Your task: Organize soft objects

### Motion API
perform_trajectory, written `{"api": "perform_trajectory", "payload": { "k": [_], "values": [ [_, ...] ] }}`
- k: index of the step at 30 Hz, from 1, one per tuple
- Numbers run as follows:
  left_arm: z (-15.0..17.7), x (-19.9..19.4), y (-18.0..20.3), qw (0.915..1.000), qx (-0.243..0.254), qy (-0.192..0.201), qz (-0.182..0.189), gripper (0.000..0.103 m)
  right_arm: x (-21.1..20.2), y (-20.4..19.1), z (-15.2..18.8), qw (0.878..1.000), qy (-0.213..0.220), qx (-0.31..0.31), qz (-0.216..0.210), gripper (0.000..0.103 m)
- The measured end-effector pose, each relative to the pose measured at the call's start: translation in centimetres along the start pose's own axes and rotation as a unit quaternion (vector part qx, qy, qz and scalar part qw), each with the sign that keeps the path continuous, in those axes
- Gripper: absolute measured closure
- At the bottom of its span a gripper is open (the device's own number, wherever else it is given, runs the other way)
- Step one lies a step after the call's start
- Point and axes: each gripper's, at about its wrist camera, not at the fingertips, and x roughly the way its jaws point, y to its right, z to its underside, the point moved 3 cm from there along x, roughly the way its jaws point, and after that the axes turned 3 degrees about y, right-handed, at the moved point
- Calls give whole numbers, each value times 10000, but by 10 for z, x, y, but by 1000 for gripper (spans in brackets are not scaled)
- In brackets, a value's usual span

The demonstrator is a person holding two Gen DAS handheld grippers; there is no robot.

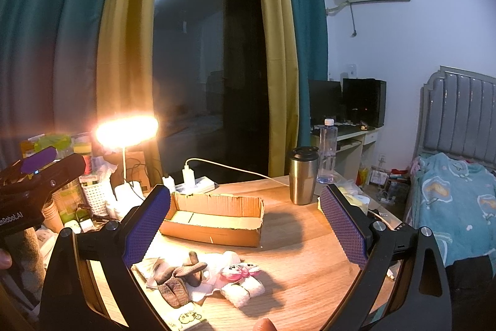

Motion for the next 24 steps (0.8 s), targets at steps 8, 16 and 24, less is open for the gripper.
{"api": "perform_trajectory", "payload": {
  "k": [8, 16, 24],
  "values": [
    [0, 0, 0, 10000, 2, -3, -5, 2, -1, 0, 0, 10000, -8, 11, -3, 4],
    [1, -2, -2, 10000, 5, -58, -27, 2, 3, -2, 2, 10000, -57, 24, -41, 4],
    [8, 8, -6, 9997, -20, -224, -90, 2, 9, -3, 8, 9998, -188, 3, -38, 4]
  ]
}}
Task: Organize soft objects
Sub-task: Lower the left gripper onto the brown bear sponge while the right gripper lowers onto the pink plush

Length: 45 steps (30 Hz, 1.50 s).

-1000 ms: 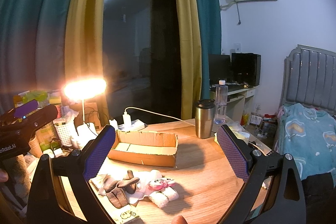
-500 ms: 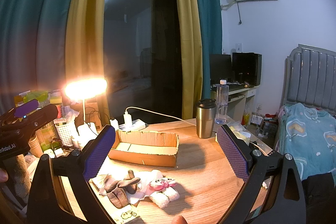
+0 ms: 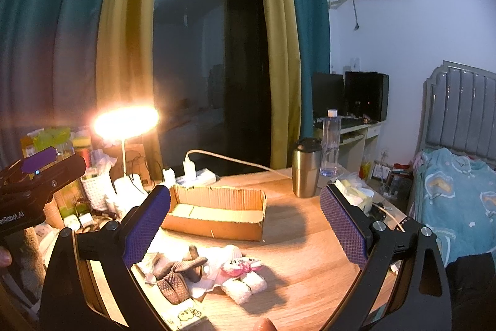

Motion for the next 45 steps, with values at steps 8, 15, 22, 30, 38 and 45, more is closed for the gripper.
{"api": "perform_trajectory", "payload": {
  "k": [8, 15, 22, 30, 38, 45],
  "values": [
    [44, 38, -12, 9975, -97, -686, -117, 2, 35, 6, 32, 9982, -594, 19, -5, 4],
    [91, 71, -26, 9906, -219, -1326, -251, 2, 66, 15, 66, 9938, -1110, 66, -50, 4],
    [133, 89, -51, 9808, -426, -1836, -497, 2, 97, 15, 96, 9873, -1582, -2, -130, 4],
    [171, 99, -78, 9676, -608, -2291, -870, 2, 128, 14, 121, 9795, -2001, -26, -228, 4],
    [199, 110, -102, 9518, -696, -2728, -1221, 2, 156, 17, 143, 9718, -2344, -4, -261, 4],
    [219, 122, -113, 9356, -718, -3118, -1492, 3, 179, 18, 158, 9654, -2579, 49, -377, 4]
  ]
}}
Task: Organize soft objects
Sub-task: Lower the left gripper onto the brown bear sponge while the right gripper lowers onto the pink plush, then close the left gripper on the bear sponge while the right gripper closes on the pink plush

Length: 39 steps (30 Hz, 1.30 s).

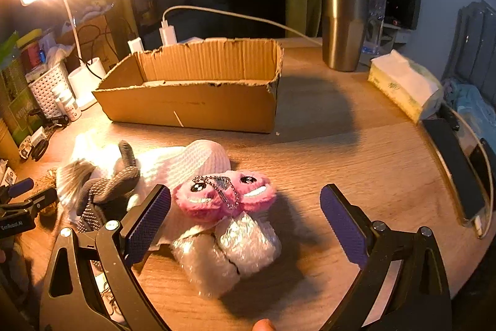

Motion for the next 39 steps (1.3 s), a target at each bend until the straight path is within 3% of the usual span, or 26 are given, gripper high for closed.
{"api": "perform_trajectory", "payload": {
  "k": [4, 6, 10, 12, 16, 25, 26, 27, 28, 35, 39],
  "values": [
    [0, 4, 0, 10000, 43, -41, -68, 4, 12, -1, -2, 9999, -84, -25, -97, 4],
    [0, 7, 0, 9999, 40, -87, -62, 17, 17, -2, -3, 9998, -118, -48, -132, 4],
    [0, 11, -1, 9998, 40, -175, -77, 28, 24, -2, -5, 9996, -193, -48, -175, 4],
    [0, 10, 0, 9997, 104, -153, -139, 41, 25, -3, -5, 9996, -196, -43, -211, 5],
    [-1, 9, 1, 9997, 114, -151, -120, 48, 25, -5, -6, 9994, -203, -118, -242, 29],
    [-4, -8, 10, 9998, 154, 76, 125, 53, 9, -9, -6, 9994, -65, -244, -236, 37],
    [-4, -10, 11, 9997, 158, 100, 150, 53, 6, -9, -7, 9994, -28, -251, -219, 39],
    [-6, -14, 13, 9996, 162, 143, 182, 53, 2, -8, -8, 9995, 12, -252, -193, 52],
    [-7, -16, 14, 9995, 166, 171, 203, 53, -1, -7, -9, 9996, 52, -236, -161, 57],
    [-16, -33, 20, 9984, 196, 385, 356, 55, -8, -6, -6, 9991, 5, -322, -287, 56],
    [-19, -41, 22, 9978, 170, 465, 446, 55, 3, -7, 2, 9992, -158, -288, -236, 36]
  ]
}}
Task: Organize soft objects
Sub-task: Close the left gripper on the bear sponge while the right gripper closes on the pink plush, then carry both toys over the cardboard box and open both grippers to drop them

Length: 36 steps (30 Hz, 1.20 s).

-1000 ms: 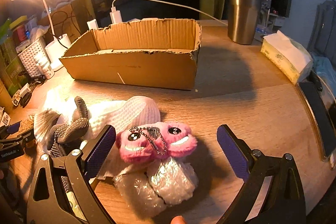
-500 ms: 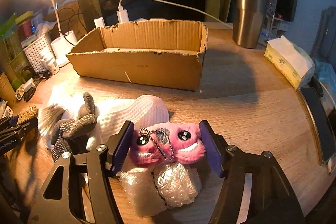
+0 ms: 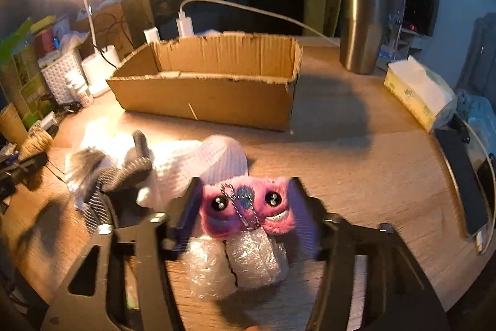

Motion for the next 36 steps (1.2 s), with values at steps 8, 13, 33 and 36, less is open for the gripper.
{"api": "perform_trajectory", "payload": {
  "k": [8, 13, 33, 36],
  "values": [
    [-13, -14, 13, 9996, 104, 200, 164, 55, 17, -3, 6, 9996, -191, 21, -211, 34],
    [-22, -19, 24, 9989, 216, 310, 293, 55, 13, -5, 3, 9996, -102, -138, -227, 45],
    [-65, -59, 69, 9868, 756, 1121, 891, 55, -65, -8, -44, 9960, 843, -296, -88, 47],
    [-71, -63, 73, 9846, 836, 1212, 942, 55, -76, -10, -53, 9945, 988, -334, -69, 47]
  ]
}}
